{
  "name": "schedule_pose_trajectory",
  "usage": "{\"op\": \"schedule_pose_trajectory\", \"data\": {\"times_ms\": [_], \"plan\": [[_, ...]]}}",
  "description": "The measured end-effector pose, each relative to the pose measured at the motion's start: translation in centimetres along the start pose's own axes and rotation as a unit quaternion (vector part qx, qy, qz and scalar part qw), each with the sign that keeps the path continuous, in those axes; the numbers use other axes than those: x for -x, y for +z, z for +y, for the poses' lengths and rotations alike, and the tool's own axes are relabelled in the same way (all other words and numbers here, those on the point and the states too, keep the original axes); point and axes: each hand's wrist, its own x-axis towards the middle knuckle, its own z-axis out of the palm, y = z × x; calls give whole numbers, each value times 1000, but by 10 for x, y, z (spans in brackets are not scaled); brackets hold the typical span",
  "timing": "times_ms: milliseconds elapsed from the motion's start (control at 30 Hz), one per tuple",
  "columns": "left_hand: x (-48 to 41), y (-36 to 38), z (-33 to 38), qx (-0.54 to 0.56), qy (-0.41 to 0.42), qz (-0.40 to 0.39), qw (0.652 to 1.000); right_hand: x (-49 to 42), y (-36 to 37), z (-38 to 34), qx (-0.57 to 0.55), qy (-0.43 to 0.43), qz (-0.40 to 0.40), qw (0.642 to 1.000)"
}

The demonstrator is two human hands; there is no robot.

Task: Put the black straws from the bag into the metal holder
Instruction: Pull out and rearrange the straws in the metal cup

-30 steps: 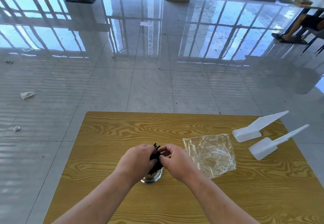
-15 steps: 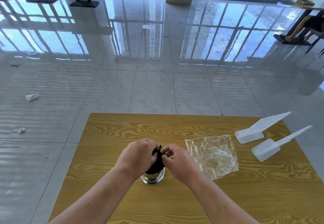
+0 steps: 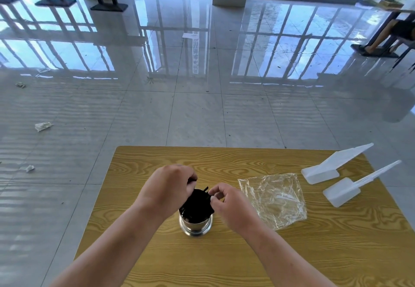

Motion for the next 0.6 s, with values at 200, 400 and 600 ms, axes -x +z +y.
{"op": "schedule_pose_trajectory", "data": {"times_ms": [200, 400, 600], "plan": [[-7, -39, 2, 21, -33, 61, 997, 3, -7, -1, -36, -12, 13, 999], [-14, -55, -8, 57, -89, 100, 989, 2, -16, 1, -38, -23, 58, 997], [-17, -65, -25, 109, -131, 202, 964, 7, -28, 2, -139, -14, 145, 979]]}}
